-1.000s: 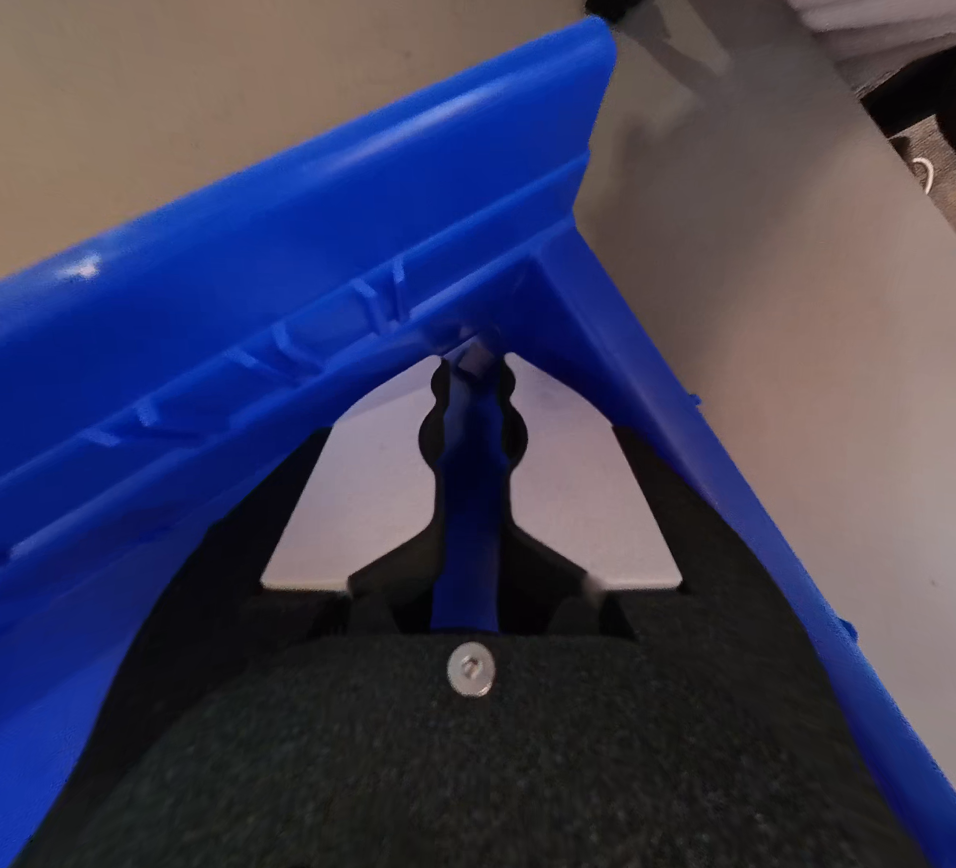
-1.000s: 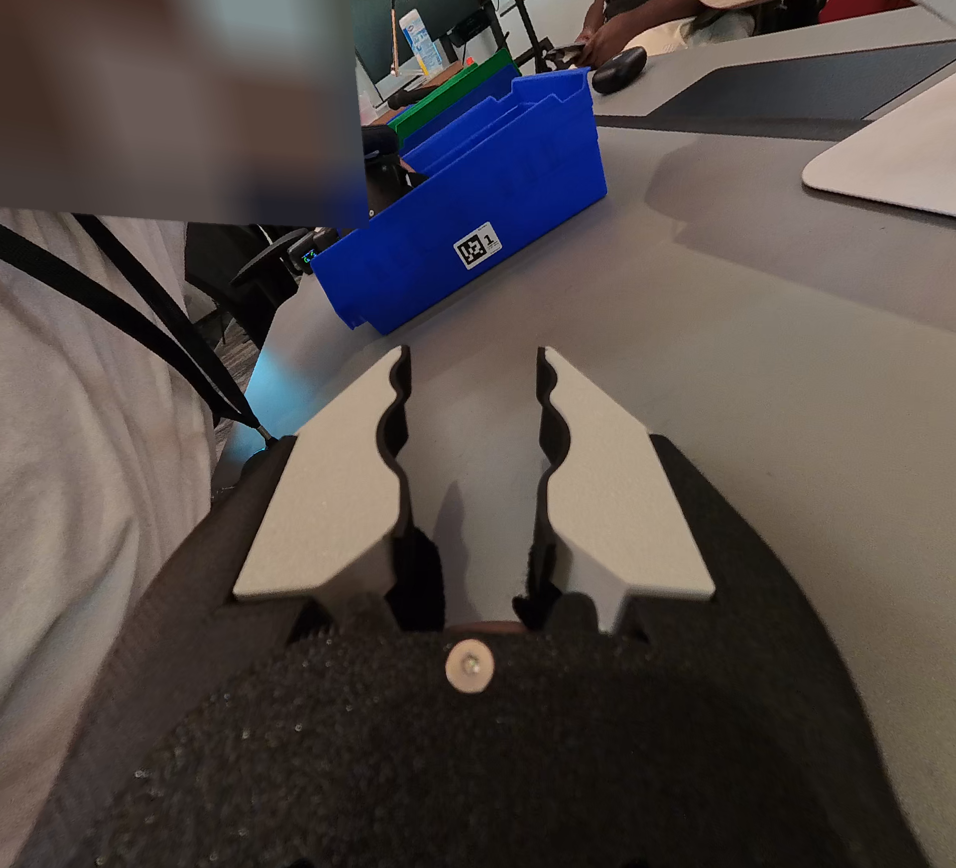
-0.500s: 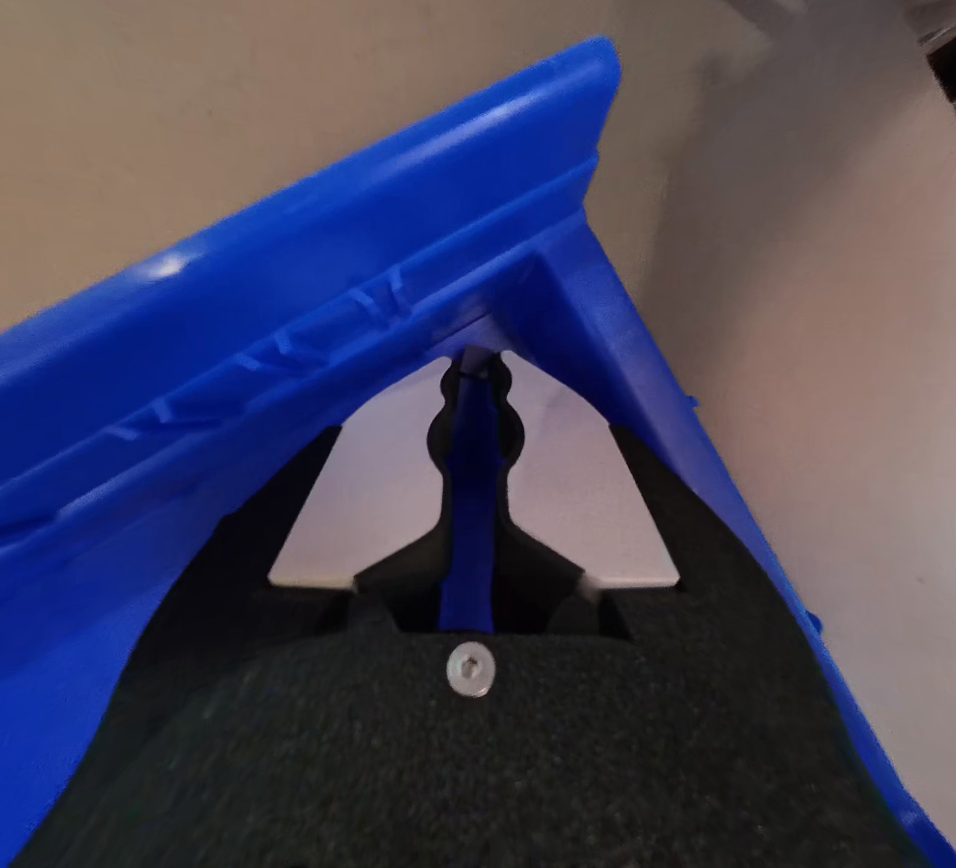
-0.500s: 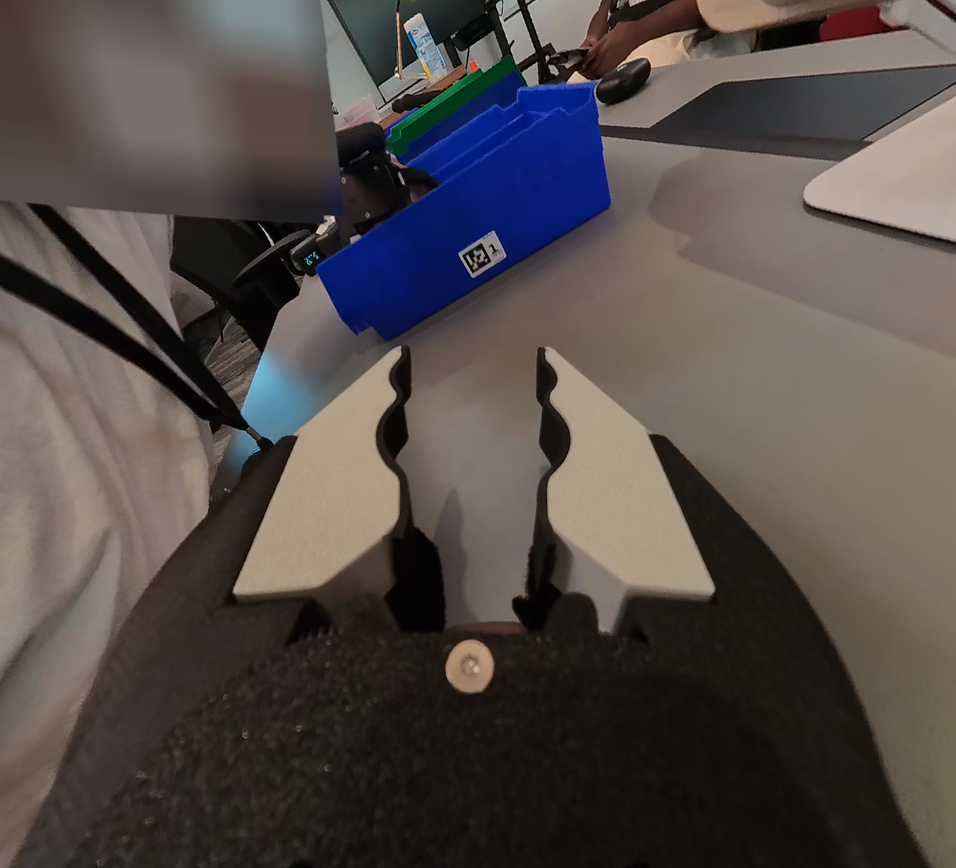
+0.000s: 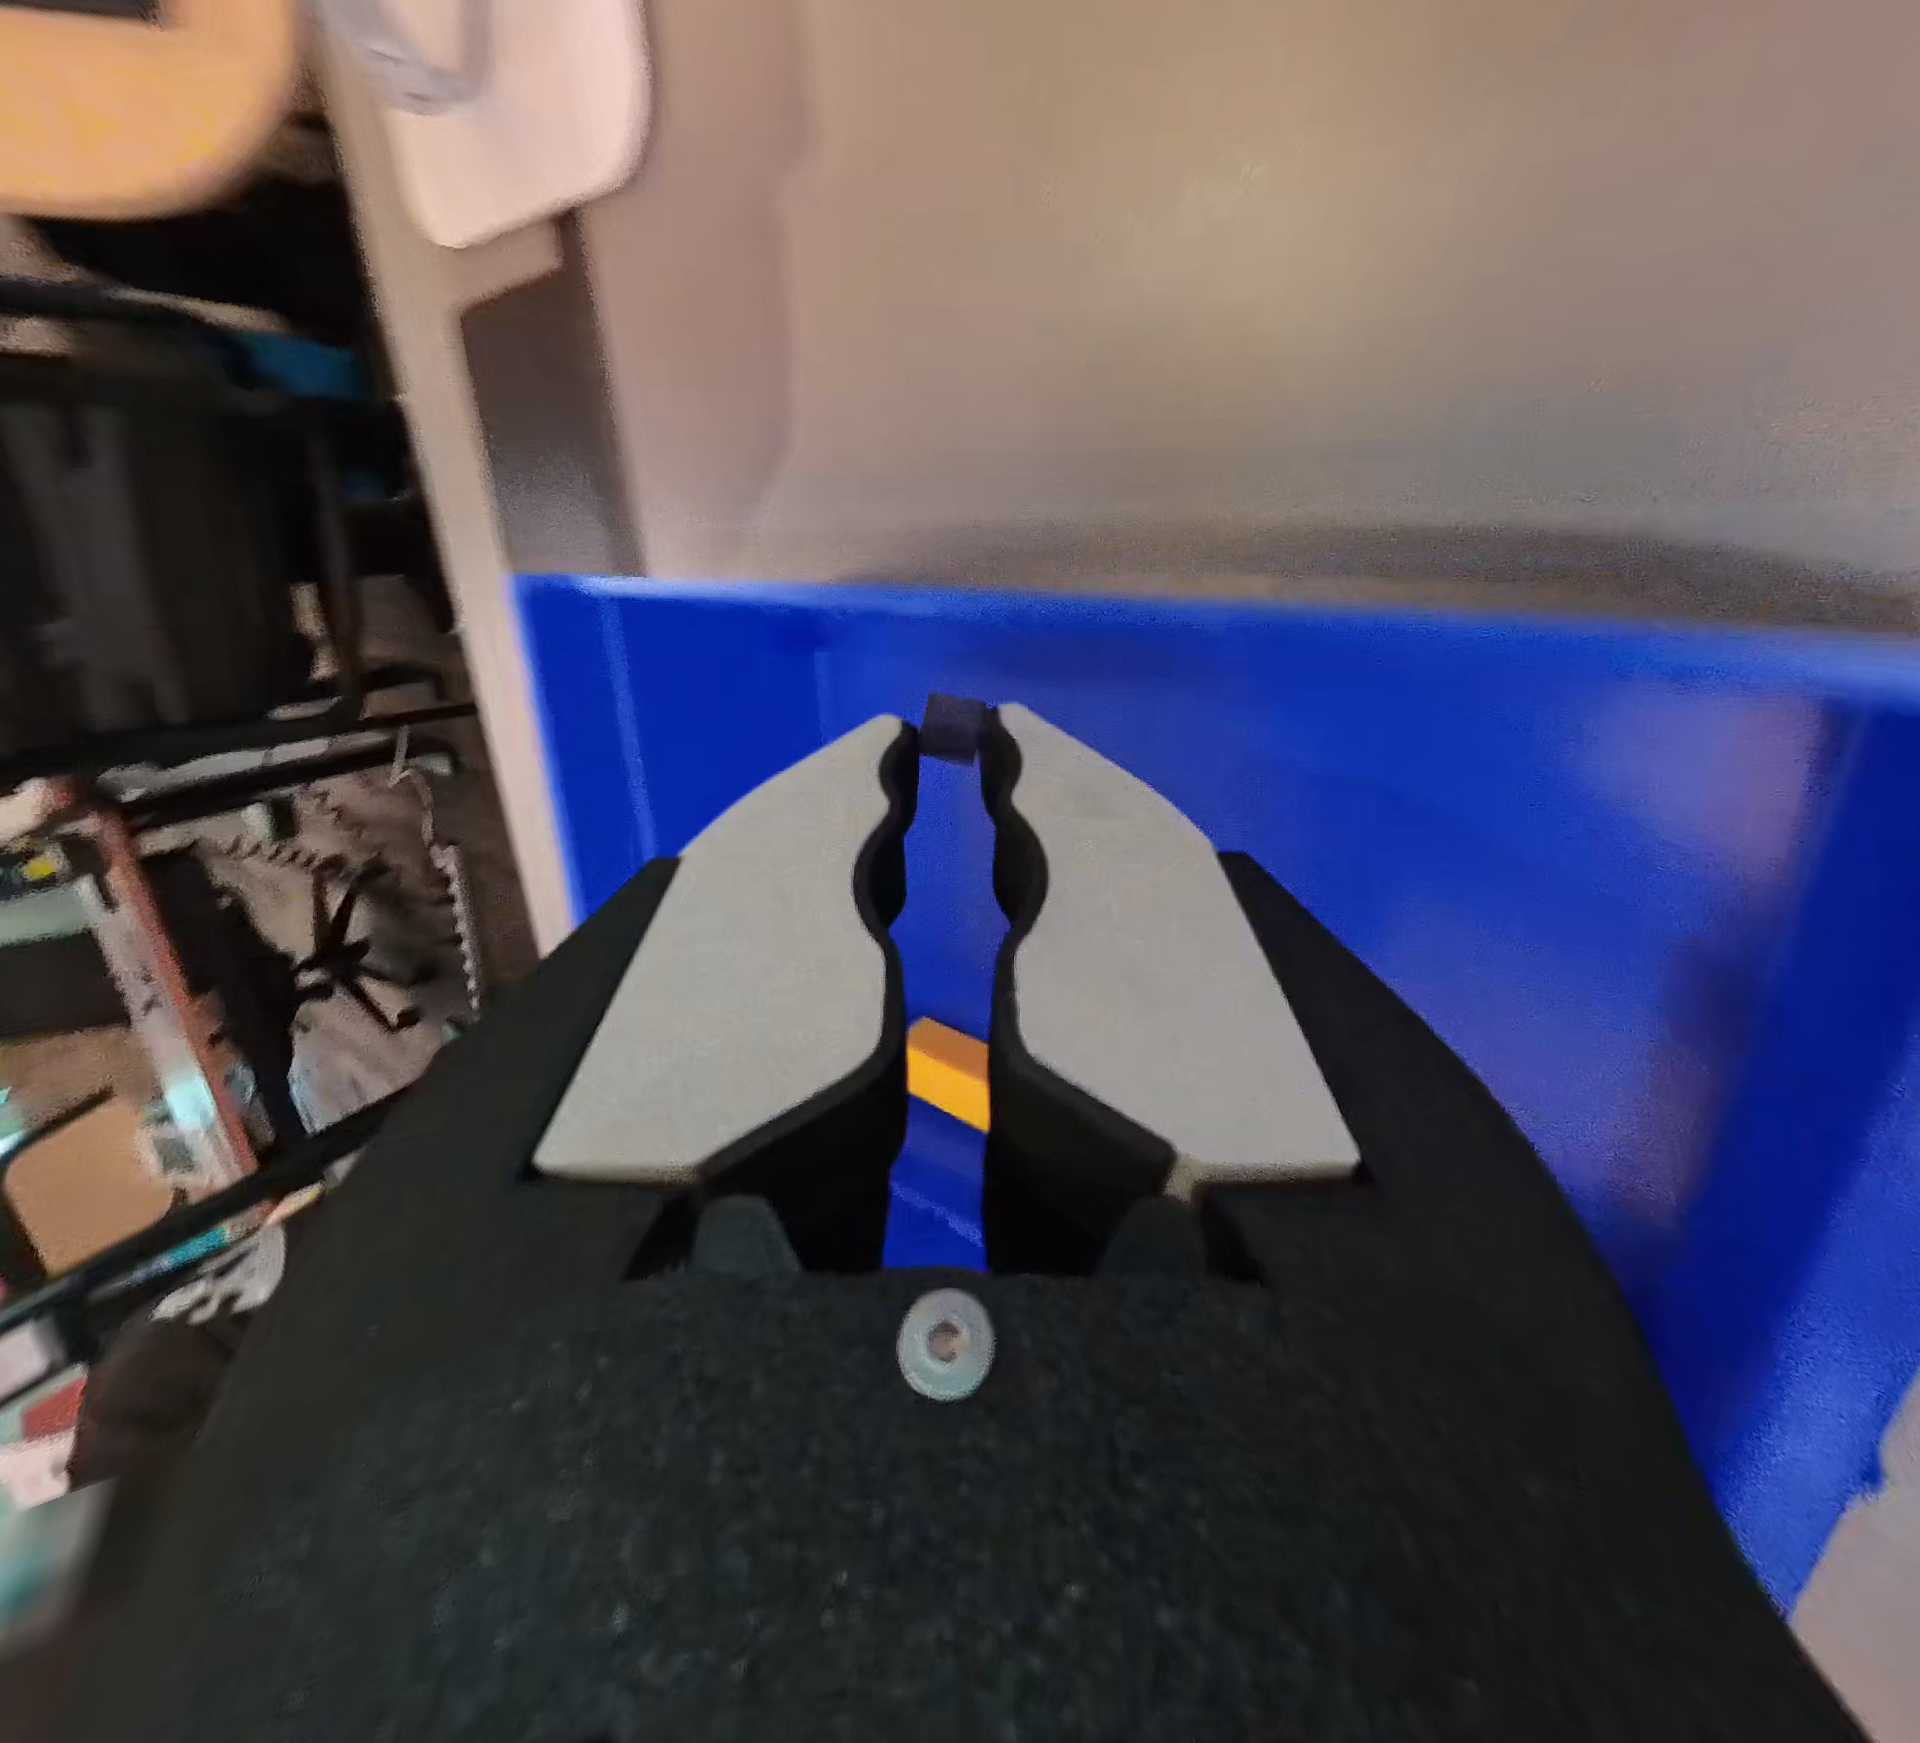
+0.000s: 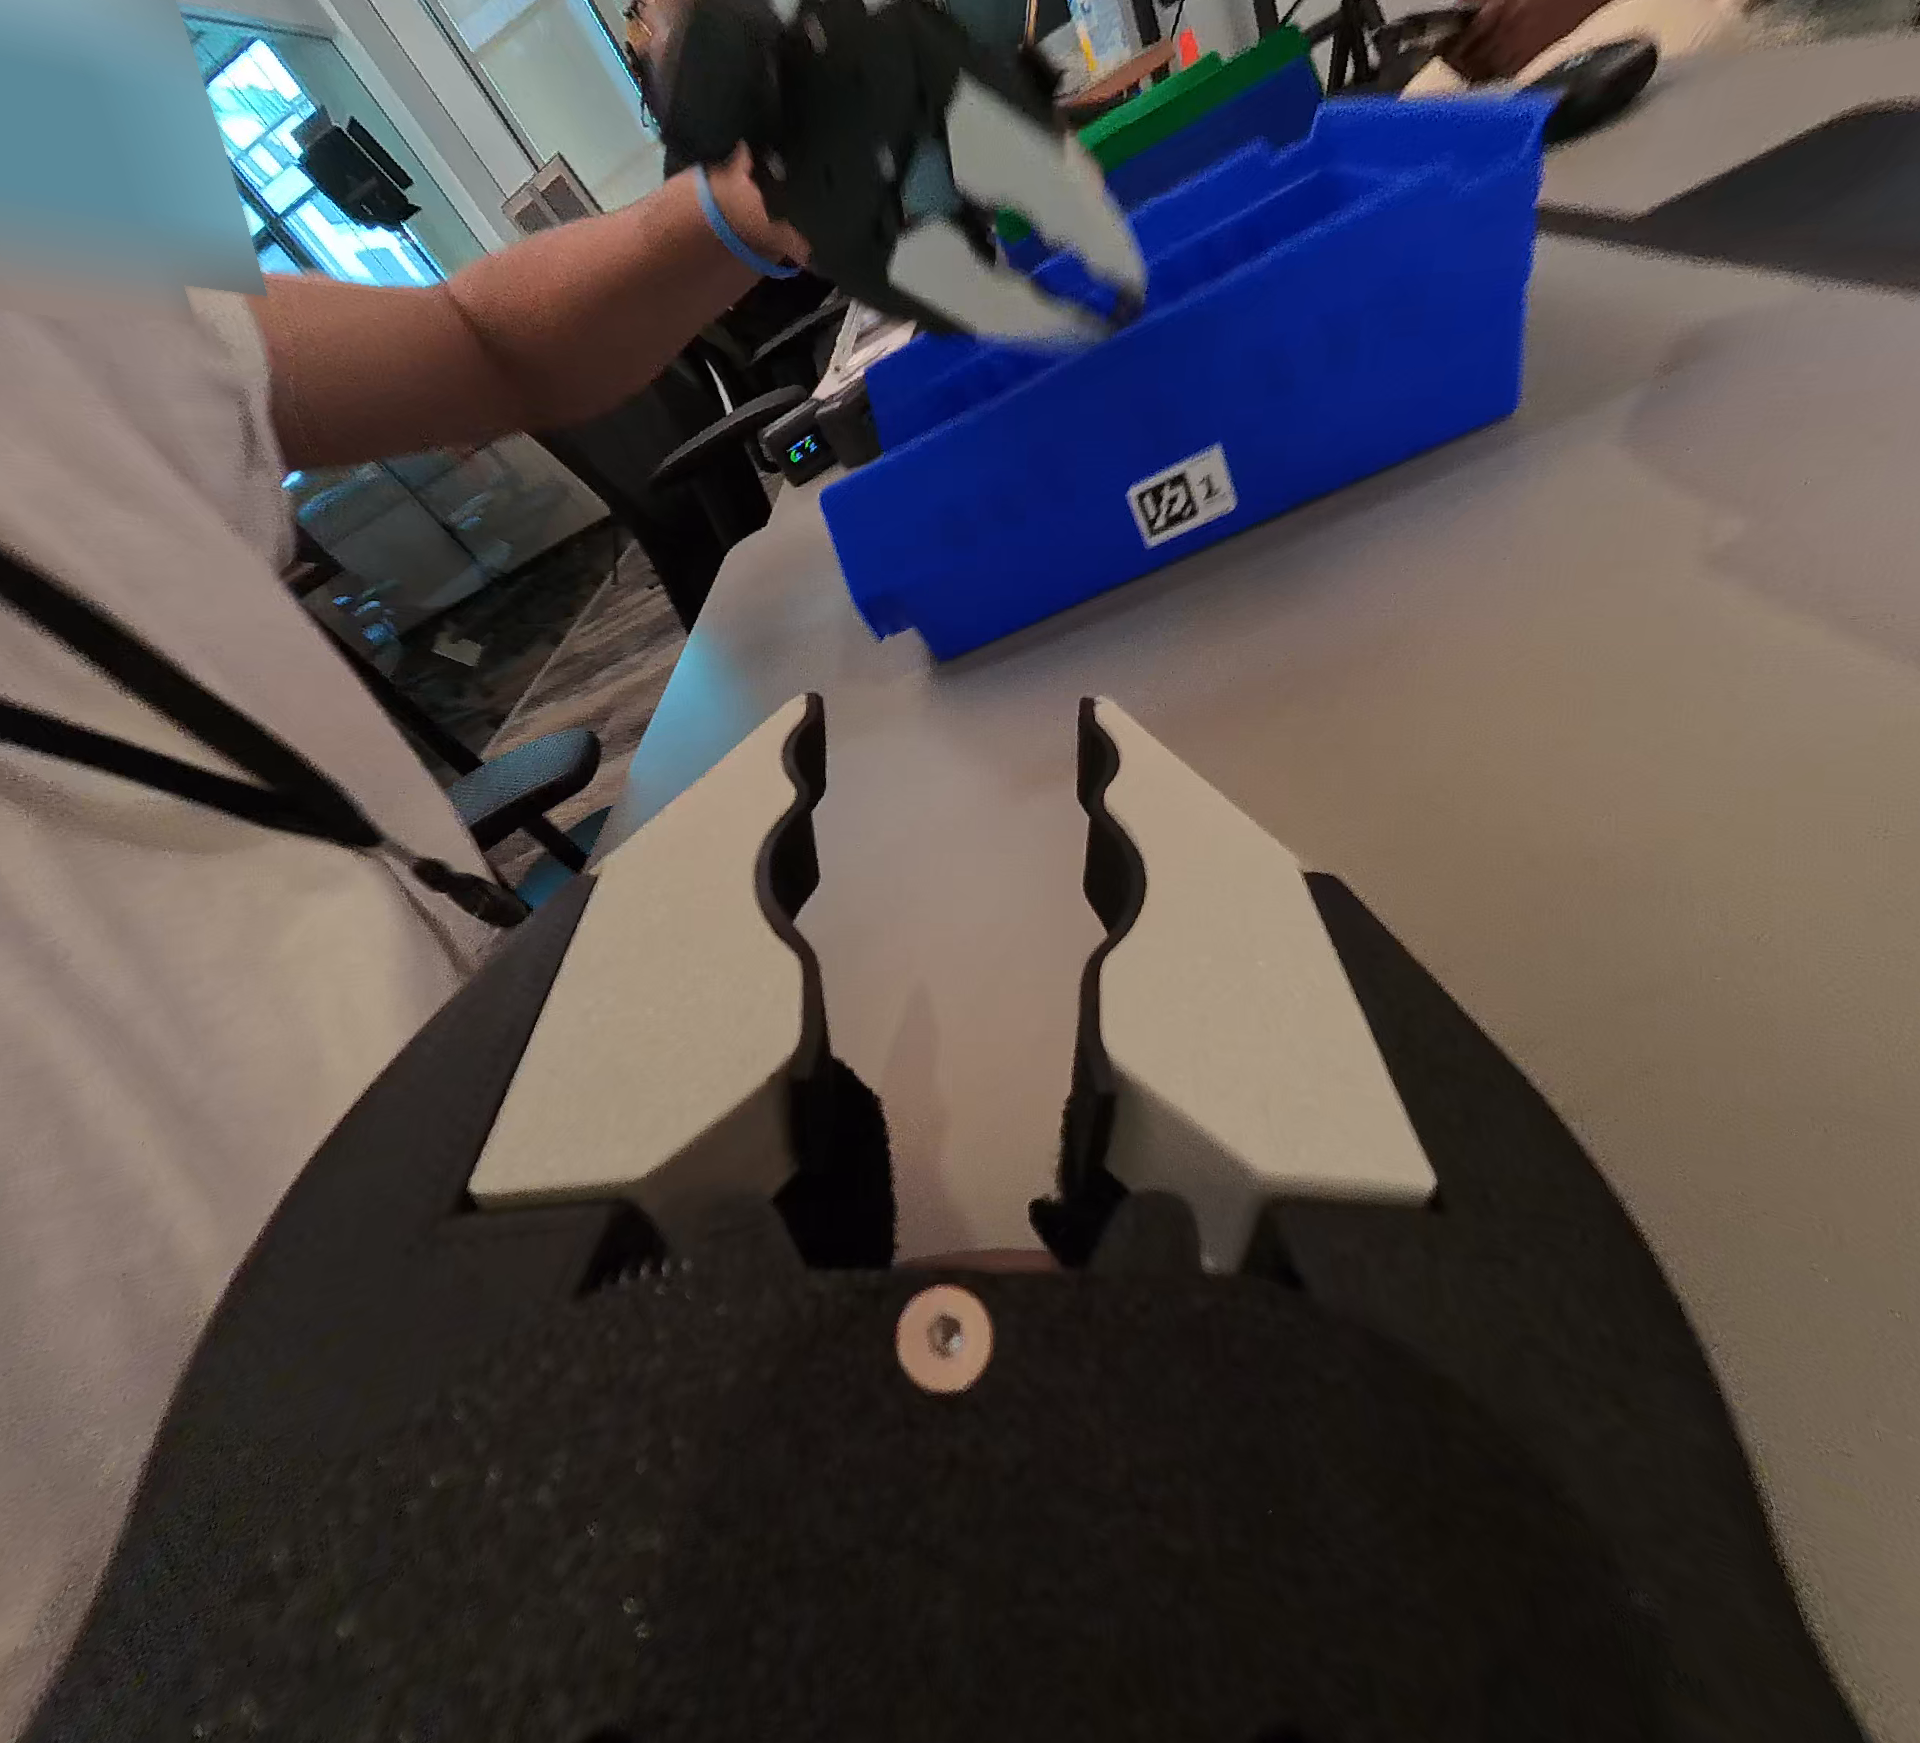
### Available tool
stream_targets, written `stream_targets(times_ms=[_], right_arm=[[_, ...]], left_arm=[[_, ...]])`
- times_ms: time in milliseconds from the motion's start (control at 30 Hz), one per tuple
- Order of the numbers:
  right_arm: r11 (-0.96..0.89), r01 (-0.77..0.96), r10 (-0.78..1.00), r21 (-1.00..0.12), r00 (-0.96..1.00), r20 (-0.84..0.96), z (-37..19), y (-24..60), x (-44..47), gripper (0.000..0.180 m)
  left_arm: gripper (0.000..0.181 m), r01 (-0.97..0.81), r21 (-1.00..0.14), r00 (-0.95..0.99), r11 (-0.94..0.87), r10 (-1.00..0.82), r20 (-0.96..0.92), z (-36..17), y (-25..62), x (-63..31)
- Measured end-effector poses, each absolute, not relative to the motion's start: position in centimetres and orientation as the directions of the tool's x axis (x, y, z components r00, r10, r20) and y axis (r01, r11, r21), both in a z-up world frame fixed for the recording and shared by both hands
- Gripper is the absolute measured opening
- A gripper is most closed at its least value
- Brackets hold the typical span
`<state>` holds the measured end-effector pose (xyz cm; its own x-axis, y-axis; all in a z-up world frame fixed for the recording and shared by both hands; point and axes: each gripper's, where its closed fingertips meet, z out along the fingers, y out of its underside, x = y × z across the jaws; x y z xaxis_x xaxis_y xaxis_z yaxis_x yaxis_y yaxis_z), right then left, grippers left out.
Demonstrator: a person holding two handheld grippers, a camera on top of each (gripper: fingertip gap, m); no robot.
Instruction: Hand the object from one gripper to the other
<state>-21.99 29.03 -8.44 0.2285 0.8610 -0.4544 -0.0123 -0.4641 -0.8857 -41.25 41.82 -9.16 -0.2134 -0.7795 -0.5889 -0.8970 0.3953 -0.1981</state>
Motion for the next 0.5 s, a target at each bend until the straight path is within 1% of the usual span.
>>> stream_targets(times_ms=[67, 133, 200, 267, 333, 400, 500], right_arm=[[-0.499, -0.005, 0.844, -0.867, 0.226, -0.487, -9.1, 28.1, -22.1, 0.049], [-0.506, -0.017, 0.843, -0.862, 0.2, -0.499, -8.5, 27.2, -22.4, 0.049], [-0.486, -0.019, 0.857, -0.874, 0.185, -0.481, -7.9, 26.9, -22.8, 0.048], [-0.507, -0.049, 0.851, -0.861, 0.13, -0.508, -7.3, 26.4, -23.3, 0.048], [-0.581, -0.094, 0.812, -0.808, 0.006, -0.584, -6.1, 25.5, -23.7, 0.048], [-0.66, -0.174, 0.751, -0.731, -0.149, -0.643, -3.6, 24.8, -23.4, 0.048], [-0.74, -0.249, 0.673, -0.625, -0.308, -0.673, -1.1, 24.5, -22.2, 0.047]], left_arm=[[0.011, -0.89, -0.276, -0.104, 0.364, -0.75, -0.653, -7.0, 41.7, -38.8], [0.011, -0.855, -0.372, -0.012, 0.36, -0.732, -0.681, -4.8, 40.6, -36.3], [0.011, -0.787, -0.483, 0.047, 0.383, -0.744, -0.666, -2.9, 38.3, -33.5], [0.011, -0.69, -0.586, 0.074, 0.424, -0.765, -0.64, -0.8, 35.1, -30.9], [0.011, -0.527, -0.714, 0.091, 0.461, -0.805, -0.587, 1.4, 31.2, -28.4], [0.011, -0.366, -0.82, 0.098, 0.44, -0.858, -0.504, 2.7, 27.6, -26.5], [0.011, -0.223, -0.881, 0.084, 0.417, -0.892, -0.443, 2.7, 23.7, -24.8]])
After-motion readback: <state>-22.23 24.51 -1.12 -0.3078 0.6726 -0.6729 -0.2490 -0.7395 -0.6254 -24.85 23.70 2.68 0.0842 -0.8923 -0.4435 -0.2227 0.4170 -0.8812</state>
